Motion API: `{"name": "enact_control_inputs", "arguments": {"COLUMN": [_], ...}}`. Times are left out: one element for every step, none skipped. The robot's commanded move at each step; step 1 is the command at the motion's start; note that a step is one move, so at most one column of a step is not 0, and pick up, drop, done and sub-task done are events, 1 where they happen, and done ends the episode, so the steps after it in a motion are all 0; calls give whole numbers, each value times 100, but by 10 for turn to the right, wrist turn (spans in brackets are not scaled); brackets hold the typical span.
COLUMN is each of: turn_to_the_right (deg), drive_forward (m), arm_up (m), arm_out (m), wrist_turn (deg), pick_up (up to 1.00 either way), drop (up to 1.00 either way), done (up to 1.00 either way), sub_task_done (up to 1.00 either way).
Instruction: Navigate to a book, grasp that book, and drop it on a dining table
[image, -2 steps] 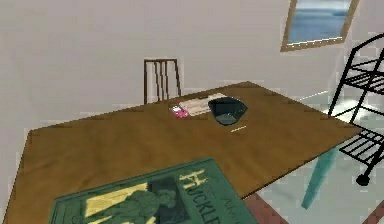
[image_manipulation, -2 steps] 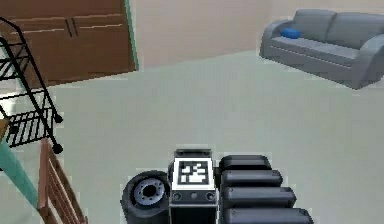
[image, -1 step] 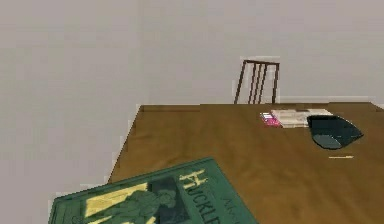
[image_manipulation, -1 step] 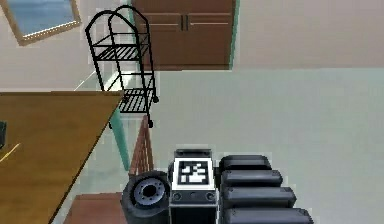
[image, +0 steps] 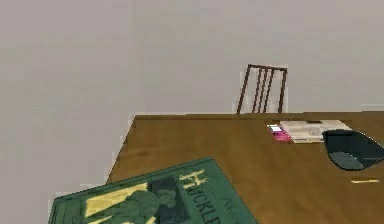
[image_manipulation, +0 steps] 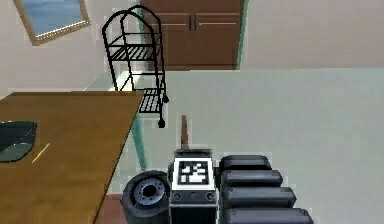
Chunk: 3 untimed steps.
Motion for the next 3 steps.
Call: {"name": "enact_control_inputs", "arguments": {"turn_to_the_right": [360,-300,240], "drive_forward": [0,0,0], "arm_up": [0,0,0], "arm_out": [0,0,0], "wrist_turn": [0,0,0], "pick_up": [0,0,0], "drop": [0,0,0], "done": [0,0,0], "sub_task_done": [0,0,0]}}
